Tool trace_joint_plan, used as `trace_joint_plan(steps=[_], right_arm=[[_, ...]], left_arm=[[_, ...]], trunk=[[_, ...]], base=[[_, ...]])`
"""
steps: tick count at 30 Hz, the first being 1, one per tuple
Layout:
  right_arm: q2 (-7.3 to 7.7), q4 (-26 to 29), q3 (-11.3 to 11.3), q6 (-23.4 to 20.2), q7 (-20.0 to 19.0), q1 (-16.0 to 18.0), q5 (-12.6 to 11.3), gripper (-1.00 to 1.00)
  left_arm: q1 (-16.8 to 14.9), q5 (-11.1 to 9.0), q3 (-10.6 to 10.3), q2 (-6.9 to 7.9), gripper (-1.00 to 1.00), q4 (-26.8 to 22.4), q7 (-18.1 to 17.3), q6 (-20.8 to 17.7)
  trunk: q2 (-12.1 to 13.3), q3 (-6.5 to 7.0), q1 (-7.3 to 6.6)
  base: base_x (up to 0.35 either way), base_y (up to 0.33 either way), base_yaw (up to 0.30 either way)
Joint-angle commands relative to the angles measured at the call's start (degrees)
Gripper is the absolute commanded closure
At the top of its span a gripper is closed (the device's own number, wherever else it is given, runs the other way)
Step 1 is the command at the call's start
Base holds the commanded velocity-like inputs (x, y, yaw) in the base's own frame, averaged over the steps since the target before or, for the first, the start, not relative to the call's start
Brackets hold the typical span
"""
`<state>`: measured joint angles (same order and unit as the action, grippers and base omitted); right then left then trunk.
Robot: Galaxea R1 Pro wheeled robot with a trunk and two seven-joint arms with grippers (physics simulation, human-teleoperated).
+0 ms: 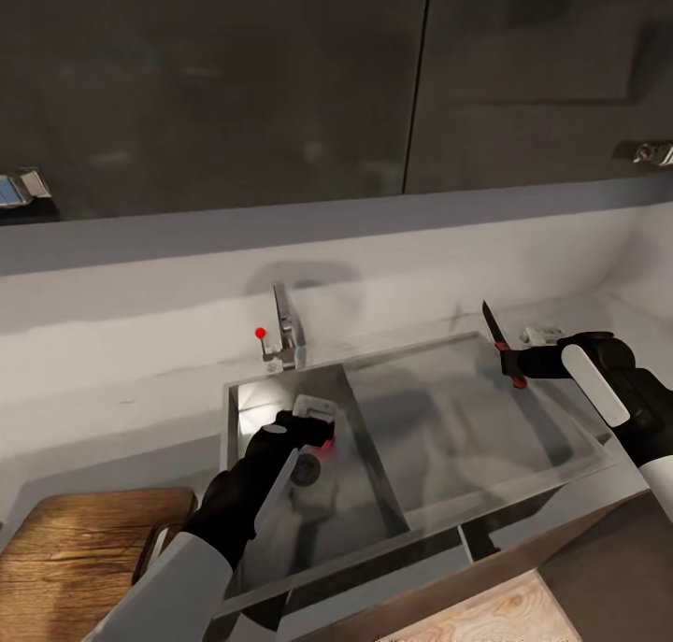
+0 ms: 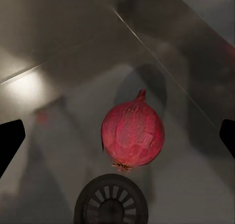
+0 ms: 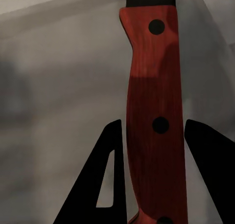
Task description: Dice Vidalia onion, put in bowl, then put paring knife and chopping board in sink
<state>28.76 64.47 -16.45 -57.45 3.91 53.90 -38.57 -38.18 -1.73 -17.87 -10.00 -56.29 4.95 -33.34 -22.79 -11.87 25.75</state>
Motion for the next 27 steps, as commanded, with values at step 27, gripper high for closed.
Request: trace_joint_plan(steps=[27], right_arm=[[0.07, 0.04, -0.23, -0.12, 0.39, 0.07, -0.45, 1.0]], left_arm=[[-0.37, -0.2, 0.56, 0.0, -1.0, -2.89, 0.33, -6.38]], trunk=[[-0.13, -1.56, 0.03]], base=[[0.0, 0.0, 0.0]])
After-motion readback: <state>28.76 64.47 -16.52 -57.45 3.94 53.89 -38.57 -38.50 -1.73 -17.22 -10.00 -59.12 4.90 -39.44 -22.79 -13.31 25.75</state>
